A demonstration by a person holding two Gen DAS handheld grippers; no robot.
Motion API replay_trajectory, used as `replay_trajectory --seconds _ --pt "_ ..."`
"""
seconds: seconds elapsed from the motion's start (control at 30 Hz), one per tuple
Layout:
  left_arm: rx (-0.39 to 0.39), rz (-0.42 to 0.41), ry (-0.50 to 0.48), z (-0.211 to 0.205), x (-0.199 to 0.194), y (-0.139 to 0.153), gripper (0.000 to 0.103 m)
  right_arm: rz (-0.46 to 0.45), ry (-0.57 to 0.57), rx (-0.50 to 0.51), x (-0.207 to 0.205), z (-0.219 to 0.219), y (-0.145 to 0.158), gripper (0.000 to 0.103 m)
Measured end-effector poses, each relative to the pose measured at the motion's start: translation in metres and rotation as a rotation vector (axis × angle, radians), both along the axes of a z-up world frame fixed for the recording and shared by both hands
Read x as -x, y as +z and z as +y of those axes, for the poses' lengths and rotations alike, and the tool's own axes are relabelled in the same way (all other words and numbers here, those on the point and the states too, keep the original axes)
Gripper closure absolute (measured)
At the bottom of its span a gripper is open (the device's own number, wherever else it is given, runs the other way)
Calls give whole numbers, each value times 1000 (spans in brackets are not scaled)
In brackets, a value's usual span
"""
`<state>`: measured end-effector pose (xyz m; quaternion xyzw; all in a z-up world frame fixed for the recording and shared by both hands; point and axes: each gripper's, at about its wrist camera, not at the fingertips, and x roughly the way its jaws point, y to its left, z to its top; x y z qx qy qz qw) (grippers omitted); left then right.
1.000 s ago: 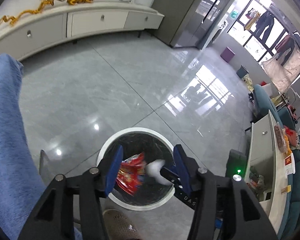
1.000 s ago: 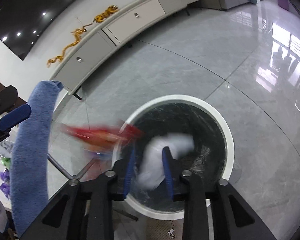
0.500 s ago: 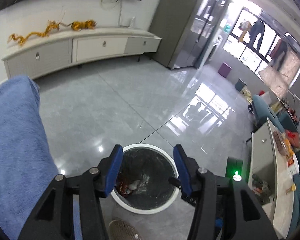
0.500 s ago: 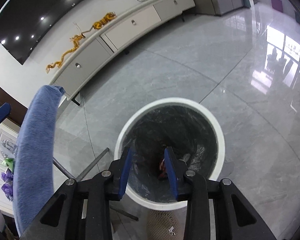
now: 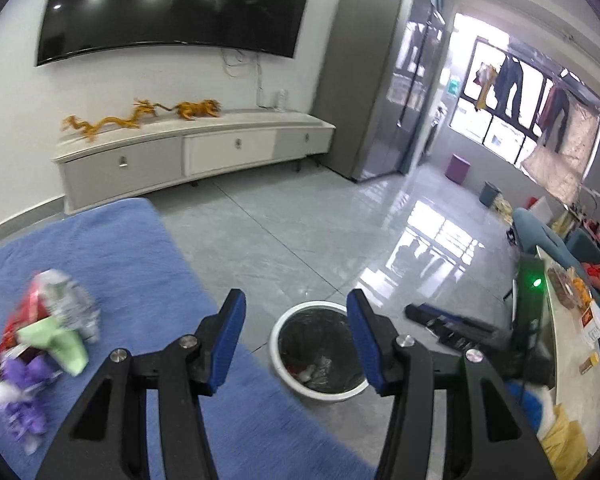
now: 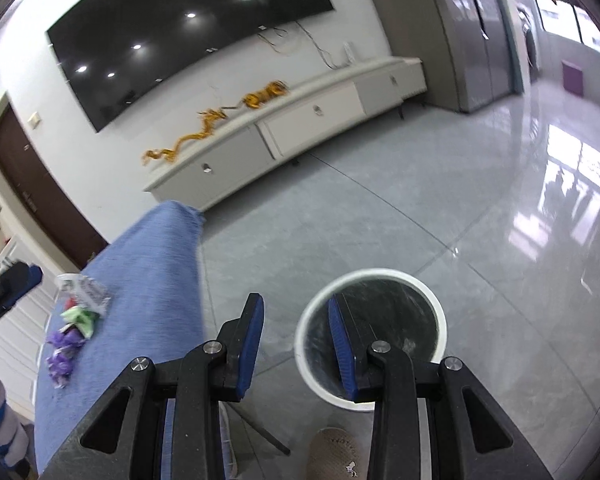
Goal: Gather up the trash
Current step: 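Move both open grippers back to the trash pile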
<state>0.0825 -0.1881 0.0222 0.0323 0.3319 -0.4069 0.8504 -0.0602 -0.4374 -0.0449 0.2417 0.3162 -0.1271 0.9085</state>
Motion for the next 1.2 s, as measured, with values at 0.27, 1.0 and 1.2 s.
replay_trajectory --seconds 0.27,1.0,1.2 --pt "39 -10 152 115 4 2 52 -54 80 77 -3 58 50 71" --pt "71 73 548 317 -22 -44 37 -65 345 153 -66 175 71 63" --pt "25 154 524 297 -41 -77 37 -41 412 135 -101 187 52 63"
